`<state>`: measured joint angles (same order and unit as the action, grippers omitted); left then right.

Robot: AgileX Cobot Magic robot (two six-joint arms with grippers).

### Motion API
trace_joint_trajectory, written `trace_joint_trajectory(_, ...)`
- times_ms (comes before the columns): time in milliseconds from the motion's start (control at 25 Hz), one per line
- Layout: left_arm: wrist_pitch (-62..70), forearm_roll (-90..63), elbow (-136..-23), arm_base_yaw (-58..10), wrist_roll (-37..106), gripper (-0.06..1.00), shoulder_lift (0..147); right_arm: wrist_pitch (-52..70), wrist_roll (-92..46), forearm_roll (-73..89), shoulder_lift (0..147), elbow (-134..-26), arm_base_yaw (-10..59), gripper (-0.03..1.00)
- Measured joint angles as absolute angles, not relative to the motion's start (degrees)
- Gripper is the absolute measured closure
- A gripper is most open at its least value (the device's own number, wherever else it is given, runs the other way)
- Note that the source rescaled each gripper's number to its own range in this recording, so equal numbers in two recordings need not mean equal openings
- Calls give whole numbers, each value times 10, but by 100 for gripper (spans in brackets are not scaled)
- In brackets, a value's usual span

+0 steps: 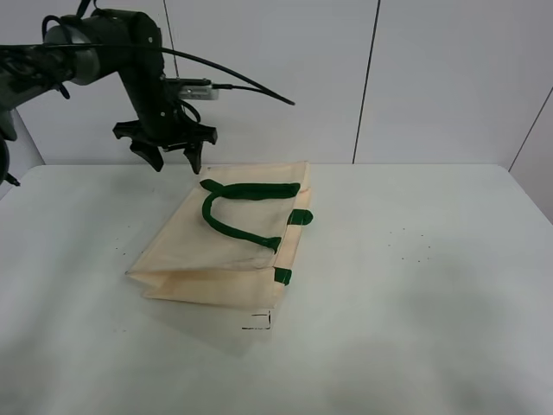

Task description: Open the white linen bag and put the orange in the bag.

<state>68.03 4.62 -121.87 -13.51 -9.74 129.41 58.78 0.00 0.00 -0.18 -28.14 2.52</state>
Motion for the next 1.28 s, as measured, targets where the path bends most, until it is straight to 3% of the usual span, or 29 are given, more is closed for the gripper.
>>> trace_joint_trajectory(400,680,52,-1219,-19,-90,8,1294,588,0,0,-2,-281,25,-3)
trace_joint_trajectory(720,680,32,-1197,-9,-78,8,1287,588,0,0,-2,-281,25,-3)
trace_joint_trajectory(960,680,28,-1078,-9,-71,8,1221,588,0,0,-2,-281,25,-3)
trace_joint_trajectory(1280,680,30,-802,-11,-76,8,1051,588,0,0,-2,-281,25,-3)
